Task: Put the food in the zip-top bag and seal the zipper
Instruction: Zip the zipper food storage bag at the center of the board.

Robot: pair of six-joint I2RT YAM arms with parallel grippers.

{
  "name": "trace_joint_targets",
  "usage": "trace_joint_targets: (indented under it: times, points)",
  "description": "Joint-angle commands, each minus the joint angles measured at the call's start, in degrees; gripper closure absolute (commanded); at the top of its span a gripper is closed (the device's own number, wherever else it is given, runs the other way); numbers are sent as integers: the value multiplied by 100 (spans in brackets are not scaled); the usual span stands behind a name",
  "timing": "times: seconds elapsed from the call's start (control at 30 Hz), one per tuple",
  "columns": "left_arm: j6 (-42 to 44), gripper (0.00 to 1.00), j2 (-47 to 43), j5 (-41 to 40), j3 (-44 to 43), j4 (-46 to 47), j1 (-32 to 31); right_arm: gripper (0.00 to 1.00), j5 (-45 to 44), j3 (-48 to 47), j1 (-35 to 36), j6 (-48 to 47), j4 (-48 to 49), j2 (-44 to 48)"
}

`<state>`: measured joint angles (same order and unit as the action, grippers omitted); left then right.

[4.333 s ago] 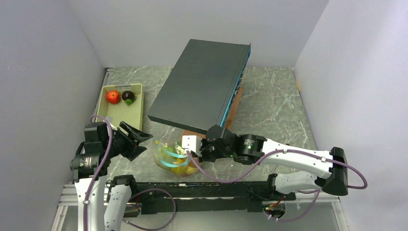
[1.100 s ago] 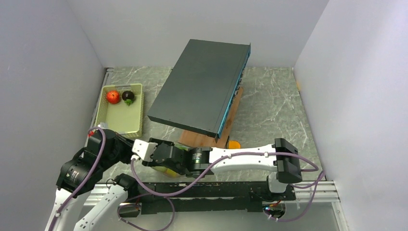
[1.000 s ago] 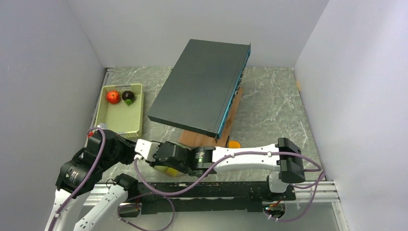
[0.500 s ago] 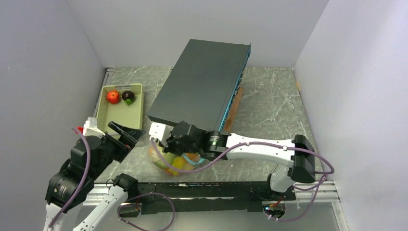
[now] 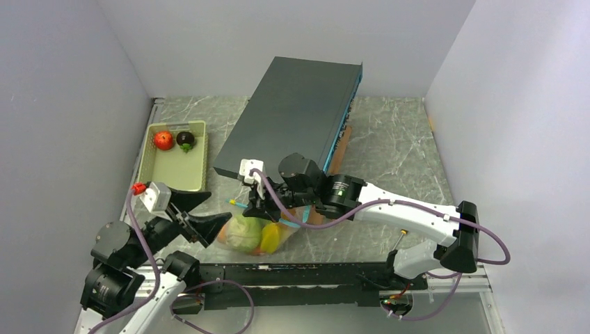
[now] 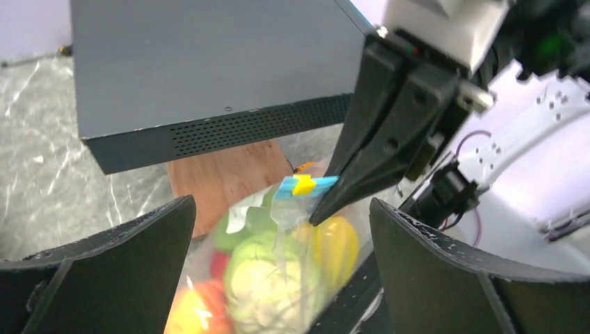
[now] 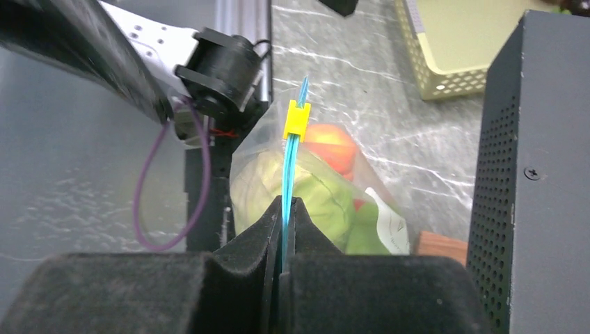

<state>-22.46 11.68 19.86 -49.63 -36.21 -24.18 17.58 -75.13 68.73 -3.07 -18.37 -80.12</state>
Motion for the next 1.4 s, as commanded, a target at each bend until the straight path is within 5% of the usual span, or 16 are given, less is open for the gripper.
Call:
trace_joint_targets:
  times: [0.0,0.13,0.37,0.77,0.87,1.03,1.17,1.37]
  points:
    - [825,0,-407,1102,368,857,2,100,923,-164,-141,586,729,301]
    - [915,4,-498,1821,737,1400,1,100,1205,-265,-259,815,800,298]
    - [1183,41,-41,2149,890,1581,1,100,1310,-214,-346,869,903,397]
    - [1217,82,167,2374,1063,1819,1,100,1374,-50,-378,887,1075,499]
    - [1204,88,181,2425,1125,1955,6,100,1415,-69,-386,861,1022,448]
    - [1214,81,289,2767,1163,2073,6,100,1452,-22,-374,868,1007,436]
    - [1259,99,402,3095,1155,2066,1,100,1479,-19,-373,863,951,425]
    - [1093,100,162,3047,1300,2221,1,100,1524,1,-384,842,836,400]
